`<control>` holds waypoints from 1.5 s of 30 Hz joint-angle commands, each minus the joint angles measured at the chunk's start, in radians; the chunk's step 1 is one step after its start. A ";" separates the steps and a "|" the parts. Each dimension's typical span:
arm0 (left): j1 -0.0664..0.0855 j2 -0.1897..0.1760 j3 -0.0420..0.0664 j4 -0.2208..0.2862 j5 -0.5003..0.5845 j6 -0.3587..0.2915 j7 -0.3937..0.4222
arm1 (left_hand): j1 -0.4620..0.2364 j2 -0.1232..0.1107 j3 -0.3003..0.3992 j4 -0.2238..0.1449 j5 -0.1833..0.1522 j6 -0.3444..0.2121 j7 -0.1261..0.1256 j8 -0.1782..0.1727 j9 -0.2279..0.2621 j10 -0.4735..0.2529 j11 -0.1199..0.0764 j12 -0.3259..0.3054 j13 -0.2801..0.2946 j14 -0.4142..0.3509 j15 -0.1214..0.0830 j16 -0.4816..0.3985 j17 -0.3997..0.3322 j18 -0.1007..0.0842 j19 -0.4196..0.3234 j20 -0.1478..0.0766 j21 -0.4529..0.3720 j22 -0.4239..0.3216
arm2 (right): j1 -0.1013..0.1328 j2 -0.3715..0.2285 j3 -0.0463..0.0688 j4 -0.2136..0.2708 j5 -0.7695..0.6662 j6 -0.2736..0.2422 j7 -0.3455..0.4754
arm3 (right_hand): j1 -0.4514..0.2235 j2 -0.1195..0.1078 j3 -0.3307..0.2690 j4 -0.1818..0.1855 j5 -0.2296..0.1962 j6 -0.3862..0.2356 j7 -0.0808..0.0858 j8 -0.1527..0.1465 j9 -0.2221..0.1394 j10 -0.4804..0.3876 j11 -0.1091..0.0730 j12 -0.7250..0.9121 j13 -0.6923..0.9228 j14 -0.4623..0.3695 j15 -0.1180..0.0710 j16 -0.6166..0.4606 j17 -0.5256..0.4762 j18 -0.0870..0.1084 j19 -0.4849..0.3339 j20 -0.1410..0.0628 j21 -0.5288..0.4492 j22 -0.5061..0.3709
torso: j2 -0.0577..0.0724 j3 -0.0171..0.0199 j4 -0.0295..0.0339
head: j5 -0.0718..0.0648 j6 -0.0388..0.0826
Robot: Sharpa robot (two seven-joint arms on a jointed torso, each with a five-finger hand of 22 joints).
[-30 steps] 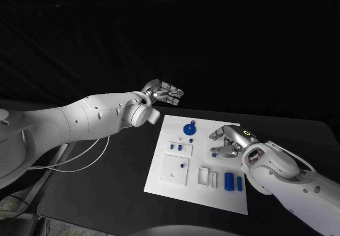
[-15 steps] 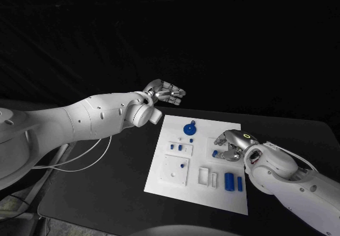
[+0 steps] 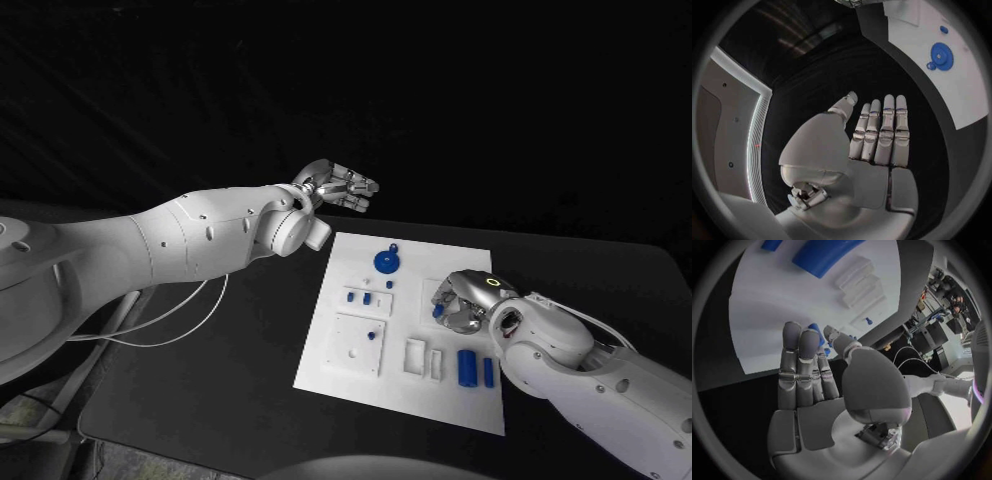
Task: Assemble the parts on the task board
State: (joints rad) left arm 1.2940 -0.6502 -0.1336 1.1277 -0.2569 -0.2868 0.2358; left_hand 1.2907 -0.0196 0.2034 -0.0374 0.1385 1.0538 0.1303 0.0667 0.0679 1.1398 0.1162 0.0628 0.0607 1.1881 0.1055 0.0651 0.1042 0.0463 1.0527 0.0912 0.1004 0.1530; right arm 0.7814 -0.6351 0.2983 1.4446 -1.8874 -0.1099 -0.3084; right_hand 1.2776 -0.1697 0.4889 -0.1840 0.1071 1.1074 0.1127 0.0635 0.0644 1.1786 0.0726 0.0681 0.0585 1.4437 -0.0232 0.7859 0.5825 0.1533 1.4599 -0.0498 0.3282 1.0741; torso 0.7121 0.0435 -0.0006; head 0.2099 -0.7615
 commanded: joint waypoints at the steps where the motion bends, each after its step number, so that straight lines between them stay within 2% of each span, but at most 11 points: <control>1: 0.001 0.003 0.001 0.000 0.006 0.016 0.010 | -0.001 0.001 -0.006 0.000 -0.006 -0.001 0.001 -0.002 -0.001 0.003 0.004 -0.003 -0.001 0.002 0.001 -0.002 0.001 0.004 0.003 0.000 0.004 -0.001 | 0.000 0.005 -0.005 -0.005 -0.021 -0.007 0.017 | -0.011 0.004 0.026 0.000 -0.015 0.011 -0.002 -0.001 -0.001 0.014 -0.002 -0.003 0.000 0.004 -0.006 0.006 0.002 -0.016 0.009 -0.003 0.004 0.005 | 0.001 -0.0009 -0.0008 | 0.001 -0.001; 13: 0.001 0.003 0.001 -0.001 0.006 0.018 0.007 | -0.002 0.002 -0.008 0.001 -0.007 -0.001 0.001 -0.002 -0.001 0.003 0.004 -0.003 -0.001 0.004 0.001 -0.002 0.002 0.004 0.003 -0.001 0.005 -0.002 | 0.000 0.013 -0.021 -0.016 -0.029 -0.012 0.014 | -0.013 0.017 0.088 0.001 -0.051 0.051 -0.008 0.000 0.000 0.058 -0.014 -0.002 0.001 0.002 -0.012 0.011 0.003 -0.020 0.005 -0.008 0.006 0.024 | 0.000 -0.0019 0.0000 | 0.002 -0.004; 16: 0.001 0.002 0.001 -0.001 0.006 0.019 0.006 | -0.002 0.002 -0.008 0.001 -0.007 -0.001 0.001 -0.002 -0.001 0.003 0.004 -0.003 -0.001 0.004 0.001 -0.002 0.002 0.004 0.003 -0.001 0.005 -0.002 | 0.000 0.016 -0.029 -0.026 -0.030 -0.015 0.013 | -0.017 0.022 0.095 0.005 -0.053 0.061 -0.011 -0.001 0.000 0.069 -0.018 -0.003 0.001 0.001 -0.019 0.010 0.004 -0.025 0.005 -0.014 0.006 0.030 | 0.000 -0.0017 -0.0001 | 0.003 -0.004; 20: 0.001 0.002 0.001 -0.001 0.006 0.020 0.005 | -0.002 0.002 -0.008 0.001 -0.007 -0.001 0.001 -0.002 -0.001 0.003 0.004 -0.003 -0.001 0.004 0.001 -0.002 0.002 0.004 0.003 -0.001 0.005 -0.002 | 0.000 0.025 -0.039 -0.039 -0.037 -0.035 0.009 | -0.011 0.032 0.107 0.004 -0.055 0.086 -0.016 0.000 0.002 0.094 -0.027 -0.002 0.001 0.001 -0.028 0.012 0.007 -0.031 0.007 -0.022 0.007 0.036 | 0.000 -0.0006 0.0000 | 0.003 -0.005; 27: 0.001 0.002 0.001 -0.001 0.006 0.021 0.004 | -0.002 0.002 -0.008 0.001 -0.007 -0.001 0.001 -0.002 -0.001 0.003 0.004 -0.003 -0.001 0.004 0.001 -0.002 0.002 0.004 0.003 -0.001 0.005 -0.002 | 0.000 0.037 -0.047 -0.056 -0.047 -0.084 0.003 | -0.010 0.048 0.102 0.004 -0.055 0.133 -0.029 0.002 0.007 0.139 -0.043 0.001 0.003 0.002 -0.039 0.012 0.009 -0.040 0.009 -0.033 0.008 0.044 | 0.000 -0.0009 -0.0004 | 0.002 -0.007; 30: 0.001 0.001 0.001 0.000 0.006 0.022 0.004 | -0.002 0.002 -0.008 0.001 -0.007 -0.001 0.001 -0.002 -0.001 0.003 0.004 -0.003 -0.001 0.004 0.001 -0.002 0.002 0.004 0.003 -0.001 0.005 -0.002 | 0.000 0.037 -0.048 -0.059 -0.050 -0.107 0.002 | -0.013 0.062 0.113 0.007 -0.057 0.154 -0.034 0.002 0.010 0.159 -0.051 -0.001 0.003 0.003 -0.044 0.011 0.011 -0.045 0.011 -0.039 0.008 0.048 | 0.000 -0.0006 -0.0002 | 0.003 -0.009; 35: 0.001 -0.001 0.001 0.000 0.006 0.021 0.005 | -0.002 0.002 -0.008 0.001 -0.007 -0.001 0.001 -0.002 -0.001 0.003 0.004 -0.003 -0.001 0.004 0.001 -0.002 0.002 0.004 0.003 -0.001 0.005 -0.002 | 0.000 0.036 -0.048 -0.061 -0.055 -0.138 0.008 | -0.017 0.062 0.137 -0.003 -0.056 0.169 -0.037 0.001 0.015 0.176 -0.055 -0.001 0.004 0.005 -0.048 0.010 0.015 -0.048 0.013 -0.044 0.009 0.056 | -0.001 -0.0006 -0.0002 | 0.004 -0.009; 38: 0.001 -0.002 0.001 0.000 0.006 0.020 0.008 | -0.004 0.003 -0.010 0.005 -0.013 0.000 0.001 -0.002 -0.001 0.002 0.004 -0.003 -0.001 0.004 0.001 -0.002 0.002 0.004 0.003 -0.001 0.007 -0.005 | 0.000 0.033 -0.047 -0.053 -0.054 -0.153 0.020 | -0.020 0.062 0.148 -0.006 -0.057 0.172 -0.038 0.001 0.016 0.180 -0.056 -0.002 0.004 0.006 -0.048 0.011 0.017 -0.048 0.014 -0.045 0.010 0.061 | -0.001 0.0018 0.0001 | 0.004 -0.009; 41: 0.001 -0.004 0.001 -0.002 0.006 0.019 0.009 | -0.002 0.003 -0.011 0.005 -0.015 0.000 0.001 -0.002 -0.001 0.002 0.004 -0.003 -0.001 0.004 0.001 -0.002 0.002 0.004 0.004 -0.001 0.008 -0.005 | 0.000 0.028 -0.039 -0.042 -0.047 -0.161 0.025 | -0.020 0.062 0.150 -0.007 -0.057 0.173 -0.039 0.001 0.017 0.182 -0.056 -0.002 0.004 0.006 -0.049 0.011 0.018 -0.048 0.014 -0.046 0.010 0.063 | -0.002 0.0023 -0.0001 | 0.003 -0.008; 43: 0.001 -0.005 0.001 -0.003 0.006 0.018 0.010 | -0.002 0.003 -0.011 0.005 -0.015 0.000 0.001 -0.002 -0.001 0.002 0.004 -0.003 -0.001 0.004 0.001 -0.002 0.002 0.004 0.004 -0.001 0.008 -0.005 | 0.000 0.023 -0.030 -0.031 -0.043 -0.164 0.027 | -0.019 0.062 0.150 -0.007 -0.058 0.175 -0.039 0.002 0.017 0.185 -0.057 -0.002 0.004 0.006 -0.050 0.011 0.019 -0.049 0.014 -0.047 0.010 0.065 | -0.001 -0.0001 -0.0006 | 0.002 -0.005; 45: 0.001 -0.005 0.001 -0.004 0.006 0.017 0.012 | -0.002 0.003 -0.011 0.005 -0.015 0.000 0.001 -0.002 -0.001 0.002 0.004 -0.003 -0.001 0.004 0.001 -0.002 0.002 0.004 0.004 -0.001 0.008 -0.005 | 0.000 0.020 -0.022 -0.024 -0.042 -0.166 0.029 | -0.018 0.063 0.148 -0.008 -0.059 0.176 -0.039 0.002 0.017 0.186 -0.057 -0.003 0.004 0.006 -0.050 0.010 0.020 -0.050 0.013 -0.048 0.009 0.067 | -0.001 -0.0004 -0.0011 | 0.001 -0.004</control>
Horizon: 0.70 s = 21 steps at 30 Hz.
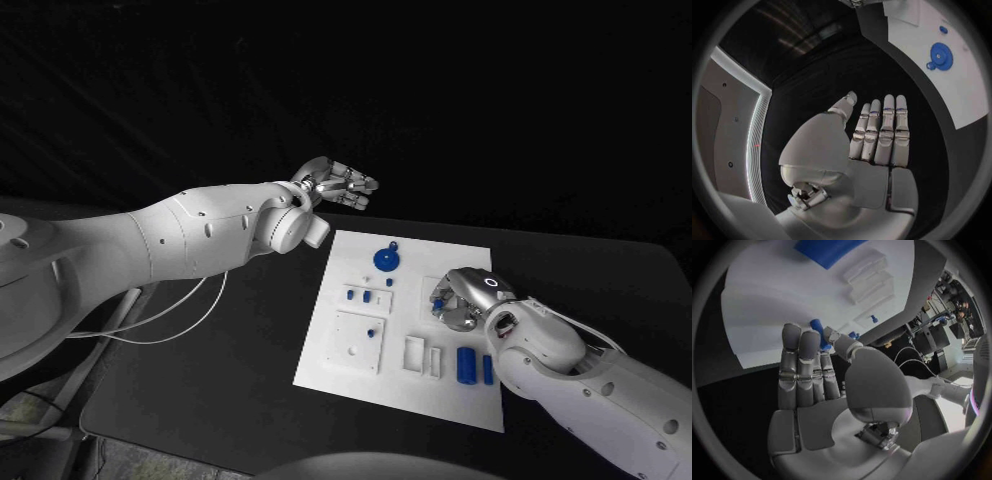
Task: Assemble the parts on the task board
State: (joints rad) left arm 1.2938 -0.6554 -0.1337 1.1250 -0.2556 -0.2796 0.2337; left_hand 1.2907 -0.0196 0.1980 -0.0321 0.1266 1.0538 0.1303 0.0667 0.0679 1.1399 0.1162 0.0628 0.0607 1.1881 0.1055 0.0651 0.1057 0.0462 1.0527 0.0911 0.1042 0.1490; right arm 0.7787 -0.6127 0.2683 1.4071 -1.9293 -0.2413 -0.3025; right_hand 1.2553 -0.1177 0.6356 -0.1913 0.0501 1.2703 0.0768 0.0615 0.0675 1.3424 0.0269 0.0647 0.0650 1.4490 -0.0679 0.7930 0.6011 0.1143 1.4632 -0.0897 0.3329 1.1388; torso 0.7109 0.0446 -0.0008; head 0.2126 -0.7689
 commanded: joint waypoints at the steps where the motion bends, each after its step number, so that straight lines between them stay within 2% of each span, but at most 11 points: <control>1: 0.001 -0.001 0.001 -0.003 0.005 0.008 0.017 | -0.003 0.004 -0.008 0.001 -0.004 0.000 0.001 -0.001 -0.001 0.004 0.003 -0.003 -0.001 0.005 0.000 -0.002 0.001 0.004 0.004 -0.001 0.004 -0.002 | 0.003 -0.005 0.021 0.023 0.001 -0.037 0.025 | 0.006 0.012 0.001 -0.001 -0.002 0.013 -0.004 0.003 0.014 0.023 -0.012 0.000 -0.003 -0.001 -0.005 0.002 0.002 -0.011 0.009 -0.008 0.004 0.003 | 0.000 -0.0010 -0.0018 | -0.002 0.006; 2: 0.001 -0.001 0.001 -0.004 0.005 0.008 0.018 | -0.003 0.004 -0.008 0.001 -0.004 0.001 0.001 -0.001 -0.001 0.004 0.003 -0.003 -0.001 0.006 0.000 -0.002 0.002 0.004 0.004 -0.001 0.005 -0.002 | 0.003 -0.006 0.024 0.026 0.001 -0.038 0.025 | 0.007 0.012 0.000 -0.001 -0.002 0.014 -0.004 0.003 0.013 0.023 -0.012 0.000 -0.003 -0.001 -0.005 0.001 0.002 -0.012 0.008 -0.008 0.003 0.004 | 0.000 -0.0008 -0.0021 | -0.002 0.007; 4: 0.001 -0.001 0.001 -0.006 0.005 0.007 0.020 | -0.003 0.005 -0.008 0.001 -0.004 0.002 0.001 -0.001 -0.001 0.005 0.003 -0.003 -0.001 0.006 0.000 -0.002 0.002 0.004 0.005 -0.001 0.005 -0.002 | 0.003 -0.010 0.043 0.038 0.003 -0.043 0.026 | 0.008 0.013 -0.001 0.002 -0.002 0.014 -0.004 0.003 0.013 0.023 -0.012 0.000 -0.003 0.000 -0.006 0.000 0.004 -0.013 0.008 -0.009 0.002 0.007 | 0.000 0.0003 -0.0028 | -0.002 0.008; 7: 0.001 -0.002 0.001 -0.011 0.005 0.007 0.023 | -0.003 0.005 -0.008 0.001 -0.004 0.002 0.001 -0.001 -0.001 0.005 0.003 -0.003 -0.001 0.006 0.000 -0.002 0.002 0.004 0.005 -0.001 0.005 -0.002 | 0.004 -0.019 0.068 0.063 0.022 -0.048 0.030 | 0.009 0.012 -0.002 0.003 -0.002 0.015 -0.004 0.003 0.013 0.024 -0.012 0.000 -0.003 0.001 -0.006 -0.001 0.006 -0.013 0.009 -0.009 0.000 0.010 | 0.000 0.0001 -0.0019 | -0.004 0.009; 11: 0.001 -0.002 0.001 -0.015 0.006 0.007 0.025 | -0.003 0.005 -0.008 0.001 -0.004 0.002 0.001 -0.001 -0.001 0.005 0.003 -0.003 -0.001 0.006 0.000 -0.002 0.002 0.004 0.005 -0.001 0.005 -0.002 | 0.004 -0.025 0.084 0.092 0.053 -0.051 0.035 | 0.011 0.014 -0.006 0.005 -0.002 0.014 -0.004 0.004 0.012 0.024 -0.012 0.000 -0.003 0.002 -0.006 -0.003 0.008 -0.013 0.010 -0.009 -0.002 0.012 | 0.001 -0.0013 -0.0014 | -0.003 0.009; 16: 0.001 0.002 0.001 -0.025 0.010 0.014 0.033 | -0.001 0.004 -0.010 0.001 -0.004 0.002 0.000 -0.002 -0.001 0.006 0.003 -0.003 -0.001 0.008 0.000 -0.002 0.002 0.004 0.005 -0.002 0.006 -0.004 | 0.005 -0.012 0.090 0.117 0.042 -0.053 0.046 | 0.014 0.016 -0.010 0.002 -0.002 0.014 -0.003 0.004 0.012 0.023 -0.012 0.000 -0.003 0.002 -0.006 -0.005 0.010 -0.013 0.010 -0.009 -0.005 0.014 | 0.001 -0.0030 -0.0018 | 0.001 0.009; 18: 0.001 0.007 0.001 -0.032 0.012 0.020 0.038 | 0.000 0.002 -0.011 0.000 -0.003 0.001 0.000 -0.002 -0.001 0.005 0.003 -0.003 -0.001 0.007 0.000 -0.003 0.002 0.003 0.004 -0.001 0.005 -0.005 | 0.005 0.000 0.086 0.120 0.033 -0.053 0.049 | 0.014 0.017 -0.013 0.007 -0.002 0.015 -0.004 0.003 0.012 0.024 -0.013 0.000 -0.003 0.002 -0.006 -0.006 0.010 -0.014 0.010 -0.009 -0.007 0.015 | 0.001 -0.0031 -0.0010 | 0.003 0.009; 21: 0.000 0.015 0.001 -0.041 0.014 0.022 0.043 | 0.000 0.004 -0.011 0.001 -0.003 0.001 0.001 -0.002 -0.001 0.005 0.003 -0.003 -0.001 0.005 0.000 -0.002 0.002 0.003 0.003 -0.001 0.005 -0.005 | 0.005 0.023 0.072 0.119 0.021 -0.055 0.055 | 0.017 0.017 -0.014 0.008 -0.002 0.015 -0.004 0.003 0.012 0.023 -0.012 0.000 -0.003 0.003 -0.006 -0.006 0.010 -0.014 0.010 -0.009 -0.008 0.016 | 0.000 -0.0017 0.0009 | 0.008 0.007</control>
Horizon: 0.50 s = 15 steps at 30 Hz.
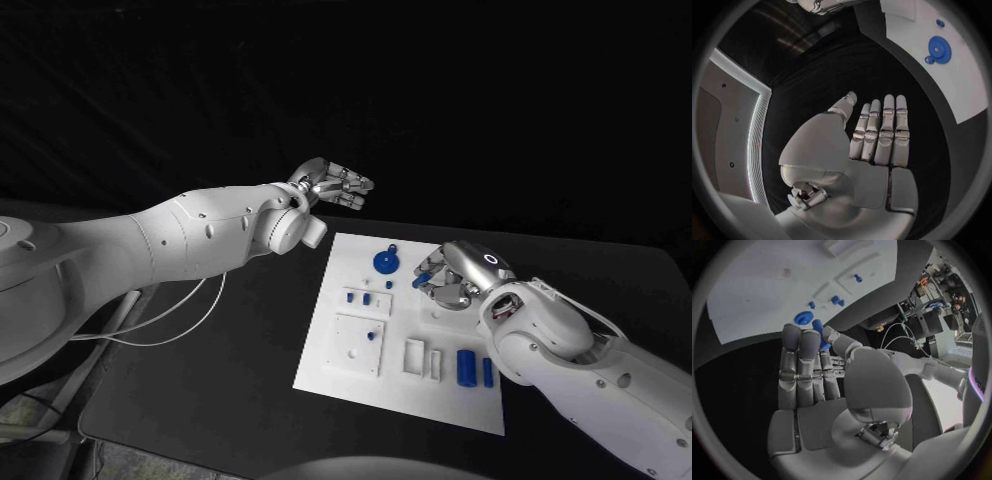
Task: Assemble the parts on the task board
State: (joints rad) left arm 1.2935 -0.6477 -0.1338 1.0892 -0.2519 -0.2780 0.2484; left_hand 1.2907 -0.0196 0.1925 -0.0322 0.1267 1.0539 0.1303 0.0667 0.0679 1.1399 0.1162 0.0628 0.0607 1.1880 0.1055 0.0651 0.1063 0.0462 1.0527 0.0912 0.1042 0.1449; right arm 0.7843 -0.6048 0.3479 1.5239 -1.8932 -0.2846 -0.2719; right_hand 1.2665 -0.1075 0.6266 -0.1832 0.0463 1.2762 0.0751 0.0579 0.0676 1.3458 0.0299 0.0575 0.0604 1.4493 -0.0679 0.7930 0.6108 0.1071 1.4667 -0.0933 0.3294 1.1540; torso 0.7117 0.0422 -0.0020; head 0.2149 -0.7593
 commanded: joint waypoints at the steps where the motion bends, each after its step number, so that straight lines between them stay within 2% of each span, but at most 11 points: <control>1: 0.001 0.009 0.001 -0.008 0.011 0.020 0.028 | 0.000 0.004 -0.006 0.001 -0.003 0.001 0.000 -0.002 -0.001 0.005 0.003 -0.003 -0.001 0.005 0.000 -0.002 0.001 0.003 0.003 -0.001 0.005 -0.001 | -0.001 0.024 -0.014 0.001 -0.019 -0.013 0.027 | 0.005 0.007 -0.005 0.000 0.002 0.009 -0.002 0.007 0.012 0.020 -0.015 0.007 0.002 0.002 -0.006 -0.006 0.001 -0.007 0.007 -0.006 -0.004 0.001 | 0.000 0.0005 0.0022 | 0.007 -0.003; 10: 0.001 0.030 0.001 -0.020 0.014 0.023 0.030 | 0.000 0.004 -0.006 0.001 -0.003 0.001 0.000 -0.002 -0.001 0.005 0.003 -0.003 -0.001 0.005 0.000 -0.002 0.001 0.003 0.003 -0.001 0.005 -0.001 | -0.001 0.094 -0.091 -0.006 -0.032 -0.011 0.043 | 0.008 0.007 -0.005 0.000 0.002 0.009 -0.002 0.007 0.012 0.020 -0.015 0.007 0.002 0.003 -0.006 -0.008 0.002 -0.007 0.008 -0.006 -0.006 0.004 | 0.000 -0.0027 0.0026 | 0.029 -0.012; 14: 0.000 0.039 0.001 -0.021 0.015 0.025 0.030 | 0.000 0.006 -0.006 0.002 -0.003 0.001 0.000 -0.002 -0.001 0.006 0.003 -0.003 -0.001 0.005 0.000 -0.002 0.001 0.003 0.003 -0.001 0.005 -0.003 | -0.001 0.121 -0.136 -0.013 -0.037 -0.009 0.047 | 0.007 0.009 -0.008 -0.003 0.002 0.009 -0.002 0.007 0.012 0.020 -0.015 0.007 0.002 0.003 -0.006 -0.009 0.003 -0.006 0.009 -0.005 -0.009 0.005 | 0.001 -0.0024 0.0026 | 0.033 -0.015; 15: 0.000 0.040 0.001 -0.020 0.015 0.025 0.030 | 0.000 0.006 -0.006 0.002 -0.003 0.001 0.000 -0.002 -0.001 0.006 0.003 -0.003 -0.001 0.005 0.000 -0.002 0.001 0.003 0.003 -0.001 0.005 -0.003 | -0.001 0.125 -0.144 -0.015 -0.038 -0.008 0.048 | 0.007 0.009 -0.008 -0.003 0.002 0.009 -0.002 0.007 0.012 0.020 -0.015 0.007 0.002 0.003 -0.006 -0.009 0.003 -0.006 0.009 -0.005 -0.009 0.005 | 0.001 -0.0021 0.0024 | 0.036 -0.016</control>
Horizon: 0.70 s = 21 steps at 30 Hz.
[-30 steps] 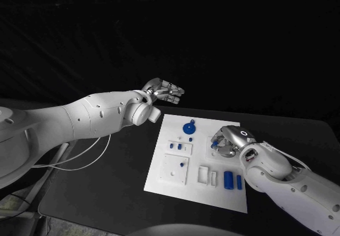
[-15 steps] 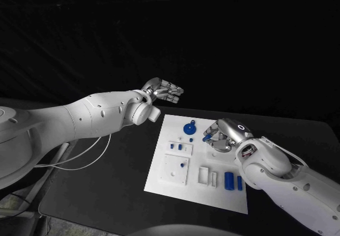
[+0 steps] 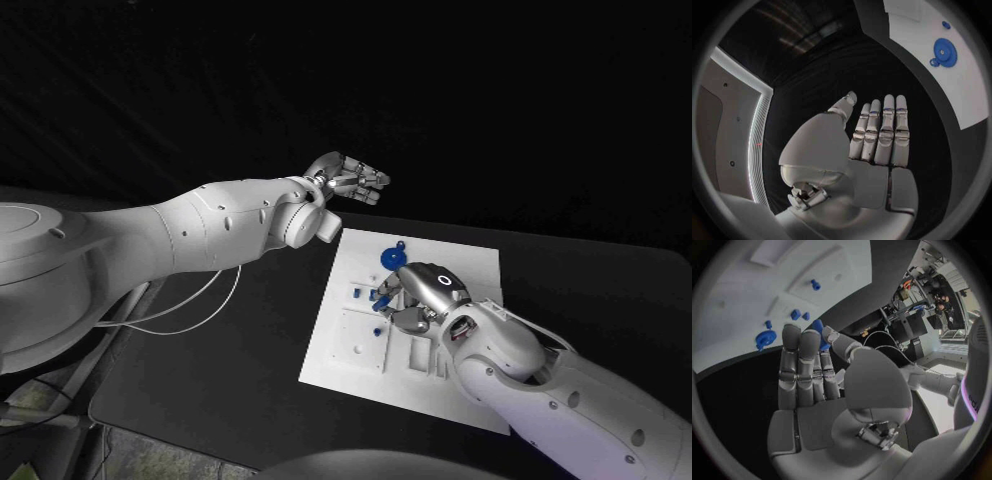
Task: Assemble the parts on the task board
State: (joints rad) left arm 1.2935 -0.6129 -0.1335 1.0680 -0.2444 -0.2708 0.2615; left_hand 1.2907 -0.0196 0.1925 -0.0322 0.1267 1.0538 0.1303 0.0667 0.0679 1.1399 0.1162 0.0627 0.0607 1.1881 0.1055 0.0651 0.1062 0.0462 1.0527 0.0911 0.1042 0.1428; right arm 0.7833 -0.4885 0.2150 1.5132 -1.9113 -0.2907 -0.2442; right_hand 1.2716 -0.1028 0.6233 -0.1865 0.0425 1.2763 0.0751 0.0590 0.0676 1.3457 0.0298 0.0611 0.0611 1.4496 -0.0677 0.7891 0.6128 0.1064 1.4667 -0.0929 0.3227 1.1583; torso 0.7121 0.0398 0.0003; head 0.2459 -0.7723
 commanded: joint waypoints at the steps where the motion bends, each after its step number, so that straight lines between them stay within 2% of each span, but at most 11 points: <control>1: 0.001 0.007 0.001 0.001 0.008 0.019 0.016 | 0.000 0.006 -0.006 0.002 -0.003 0.001 0.000 -0.002 -0.001 0.006 0.003 -0.003 -0.001 0.005 0.000 -0.002 0.001 0.003 0.003 -0.001 0.005 -0.001 | 0.000 0.014 -0.021 -0.007 -0.021 -0.001 0.021 | 0.002 0.005 -0.006 -0.001 0.006 0.009 -0.002 0.006 0.012 0.020 -0.015 0.003 0.001 0.003 -0.006 -0.006 0.001 -0.006 0.009 -0.006 -0.003 0.001 | 0.000 -0.0002 0.0002 | 0.006 -0.004; 3: 0.001 0.009 0.001 0.002 0.008 0.020 0.015 | 0.000 0.006 -0.006 0.002 -0.003 0.001 0.000 -0.002 -0.001 0.006 0.003 -0.003 -0.001 0.005 0.000 -0.002 0.001 0.003 0.003 -0.001 0.005 -0.001 | 0.000 0.022 -0.041 -0.011 -0.023 0.002 0.022 | -0.001 0.010 -0.011 -0.008 0.006 0.009 -0.002 0.006 0.011 0.019 -0.015 0.003 0.001 0.004 -0.006 -0.010 0.001 -0.005 0.012 -0.006 -0.010 0.004 | 0.000 -0.0001 -0.0004 | 0.010 -0.008; 6: 0.001 0.012 0.001 0.006 0.008 0.022 0.013 | 0.000 0.006 -0.006 0.002 -0.003 0.001 0.000 -0.002 -0.001 0.006 0.003 -0.003 -0.001 0.005 0.000 -0.002 0.001 0.003 0.003 -0.001 0.005 -0.001 | 0.000 0.036 -0.060 -0.017 -0.029 0.004 0.022 | -0.001 0.010 -0.011 -0.008 0.006 0.009 -0.002 0.006 0.010 0.019 -0.015 0.003 0.001 0.004 -0.006 -0.010 0.002 -0.005 0.013 -0.006 -0.010 0.004 | 0.000 0.0000 -0.0014 | 0.013 -0.010; 9: 0.001 0.014 0.001 0.009 0.008 0.024 0.011 | 0.000 0.006 -0.006 0.002 -0.003 0.001 0.000 -0.002 -0.001 0.006 0.003 -0.003 -0.001 0.005 0.000 -0.002 0.001 0.003 0.003 -0.001 0.005 -0.001 | 0.000 0.051 -0.074 -0.029 -0.035 0.009 0.017 | -0.001 0.011 -0.010 -0.010 0.006 0.009 -0.002 0.006 0.010 0.019 -0.015 0.003 0.001 0.005 -0.006 -0.009 0.003 -0.005 0.016 -0.006 -0.008 0.009 | 0.000 0.0009 -0.0017 | 0.015 -0.010; 14: 0.000 0.017 0.001 0.018 0.008 0.027 0.009 | 0.000 0.006 -0.007 0.003 -0.003 0.000 0.001 -0.002 -0.001 0.004 0.004 -0.003 -0.001 0.004 0.001 -0.002 0.001 0.003 0.003 -0.001 0.005 -0.003 | -0.001 0.068 -0.099 -0.050 -0.040 0.015 0.012 | -0.003 0.011 -0.008 -0.012 0.006 0.008 -0.001 0.006 0.010 0.018 -0.014 0.003 0.001 0.004 -0.005 -0.011 0.004 -0.005 0.013 -0.005 -0.007 0.019 | 0.000 0.0023 0.0012 | 0.016 -0.013; 17: 0.000 0.017 0.001 0.023 0.008 0.029 0.007 | 0.000 0.006 -0.007 0.003 -0.003 0.000 0.001 -0.002 -0.001 0.004 0.004 -0.003 -0.001 0.004 0.001 -0.002 0.001 0.003 0.003 -0.001 0.005 -0.003 | -0.001 0.075 -0.114 -0.062 -0.045 0.017 0.008 | -0.003 0.012 -0.008 -0.013 0.006 0.007 -0.001 0.006 0.010 0.017 -0.014 0.003 0.001 0.003 -0.005 -0.012 0.003 -0.005 0.012 -0.005 -0.007 0.021 | 0.000 0.0021 -0.0001 | 0.019 -0.016; 21: 0.000 0.018 0.001 0.025 0.008 0.029 0.007 | 0.000 0.006 -0.008 0.002 -0.004 -0.001 0.001 -0.002 -0.001 0.003 0.004 -0.003 -0.001 0.003 0.001 -0.002 0.001 0.003 0.002 0.000 0.005 -0.004 | -0.001 0.078 -0.124 -0.069 -0.053 0.013 0.001 | -0.004 0.012 -0.006 -0.016 0.006 0.007 -0.001 0.006 0.010 0.017 -0.014 0.003 0.001 0.004 -0.005 -0.012 0.003 -0.005 0.012 -0.005 -0.008 0.025 | 0.000 0.0019 -0.0019 | 0.023 -0.017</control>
State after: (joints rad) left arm 1.2931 -0.5980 -0.1336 1.0900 -0.2420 -0.2585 0.2606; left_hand 1.2907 -0.0196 0.1896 -0.0292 0.1268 1.0538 0.1303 0.0667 0.0679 1.1399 0.1162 0.0628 0.0607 1.1881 0.1055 0.0651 0.1061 0.0462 1.0527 0.0912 0.1042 0.1400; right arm 0.7827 -0.4116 0.0918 1.4463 -1.9405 -0.2855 -0.2369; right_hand 1.2698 -0.1011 0.6144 -0.1966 0.0416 1.2764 0.0751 0.0609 0.0676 1.3476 0.0245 0.0607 0.0610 1.4521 -0.0670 0.7813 0.6149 0.1056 1.4667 -0.0927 0.3164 1.1822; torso 0.7122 0.0416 -0.0004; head 0.2669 -0.7889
